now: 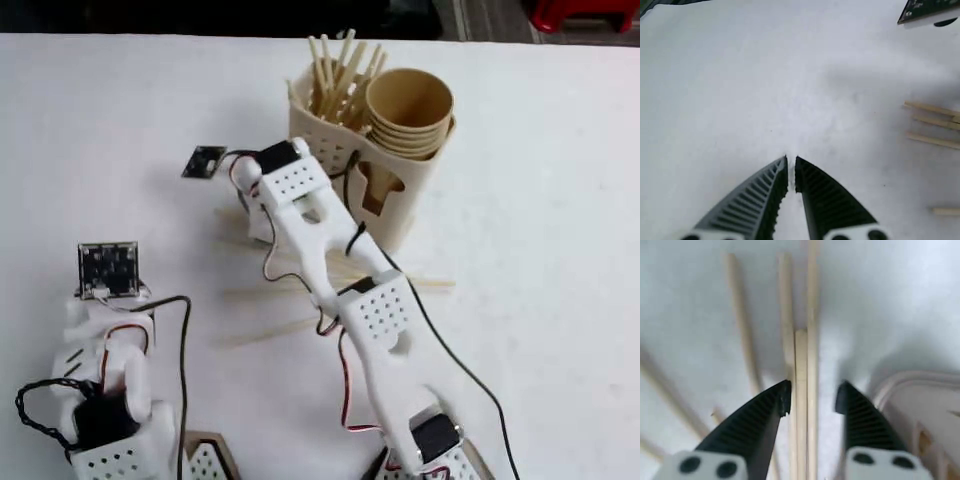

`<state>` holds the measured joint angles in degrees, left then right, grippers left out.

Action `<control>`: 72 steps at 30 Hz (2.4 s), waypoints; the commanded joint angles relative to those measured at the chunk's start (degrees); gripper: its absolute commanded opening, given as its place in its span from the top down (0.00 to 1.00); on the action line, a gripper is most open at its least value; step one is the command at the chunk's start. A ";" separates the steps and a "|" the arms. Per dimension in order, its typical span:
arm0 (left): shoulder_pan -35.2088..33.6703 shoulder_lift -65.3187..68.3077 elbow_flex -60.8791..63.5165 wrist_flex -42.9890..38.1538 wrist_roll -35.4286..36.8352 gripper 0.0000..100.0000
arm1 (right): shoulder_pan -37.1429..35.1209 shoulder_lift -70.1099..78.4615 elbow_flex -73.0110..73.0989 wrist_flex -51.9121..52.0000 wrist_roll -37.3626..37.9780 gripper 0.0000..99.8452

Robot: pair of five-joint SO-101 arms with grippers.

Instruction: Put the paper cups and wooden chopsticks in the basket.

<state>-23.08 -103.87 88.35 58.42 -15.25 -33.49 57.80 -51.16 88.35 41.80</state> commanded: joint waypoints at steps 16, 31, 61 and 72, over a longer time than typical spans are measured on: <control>-0.40 -0.57 -0.18 -0.35 -0.62 0.95 | -3.30 -1.19 -5.80 8.48 0.26 0.98; -0.40 -0.57 -0.18 -0.53 -0.62 0.95 | -3.38 -21.05 -5.63 9.89 -7.65 0.98; -0.40 -0.57 -0.18 -0.53 -0.70 0.95 | 1.01 -57.63 -5.71 -13.14 -23.12 0.98; -0.40 -0.57 -0.09 -0.53 -0.70 0.95 | 6.99 -54.20 -5.19 -20.35 -22.77 0.98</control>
<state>-23.08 -103.87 88.35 58.42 -15.25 -28.66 2.59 -55.74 69.89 19.21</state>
